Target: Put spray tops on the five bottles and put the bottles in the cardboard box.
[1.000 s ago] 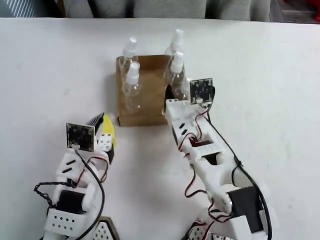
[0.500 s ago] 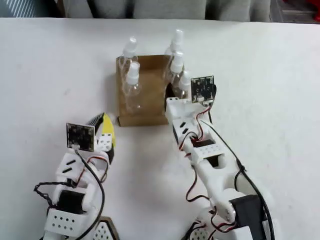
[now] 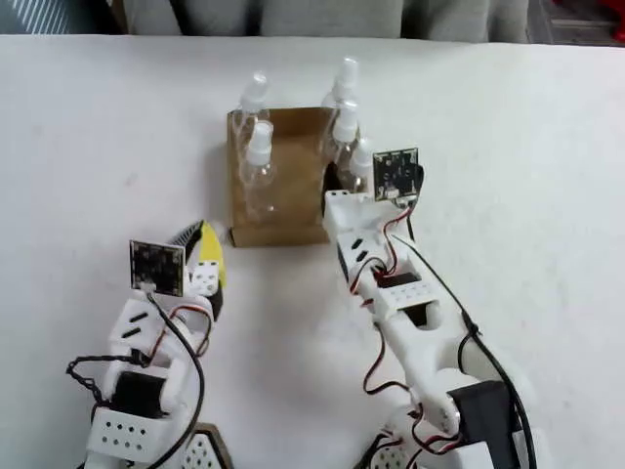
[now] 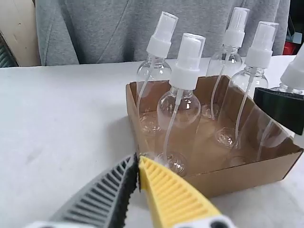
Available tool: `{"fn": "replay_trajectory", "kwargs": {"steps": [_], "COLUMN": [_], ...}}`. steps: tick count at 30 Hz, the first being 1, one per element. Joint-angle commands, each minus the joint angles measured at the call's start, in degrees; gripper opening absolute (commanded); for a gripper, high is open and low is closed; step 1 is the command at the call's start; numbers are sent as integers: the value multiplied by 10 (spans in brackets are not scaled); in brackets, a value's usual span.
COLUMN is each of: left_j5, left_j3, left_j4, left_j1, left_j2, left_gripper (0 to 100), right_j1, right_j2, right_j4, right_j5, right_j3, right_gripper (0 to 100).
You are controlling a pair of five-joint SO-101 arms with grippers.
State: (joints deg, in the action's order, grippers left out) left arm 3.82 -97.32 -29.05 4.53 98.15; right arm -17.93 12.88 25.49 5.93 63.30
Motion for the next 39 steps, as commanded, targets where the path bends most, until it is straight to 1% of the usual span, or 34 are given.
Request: {"fn": "replay_trajectory", "kwargs": {"steps": [1,6,12,20,26,31,39], "left_j5": [-8,-8,-8,-8,-8,-8,-8], "left_j3": [4,4,4,4,3,3,3], "left_j4": [17,17,17,17,17,17,17], "left_j1": [-3,-3,-3,-3,-3,-5,-4], "left_j2": [10,10,10,10,10,10,10], "left_gripper": [20,20,20,20,20,20,20], "right_j1": [7,7,7,18,28,24,25], "right_j2": [35,86,134,140,141,141,141], "right_j4": [-8,-60,-95,-101,-105,-163,-169], "right_j5": [-6,-1,-1,-5,-6,-1,-5], "right_j3": [-24,-25,-25,-27,-59,-82,-114], "right_gripper": [512,517,517,517,517,517,518]}}
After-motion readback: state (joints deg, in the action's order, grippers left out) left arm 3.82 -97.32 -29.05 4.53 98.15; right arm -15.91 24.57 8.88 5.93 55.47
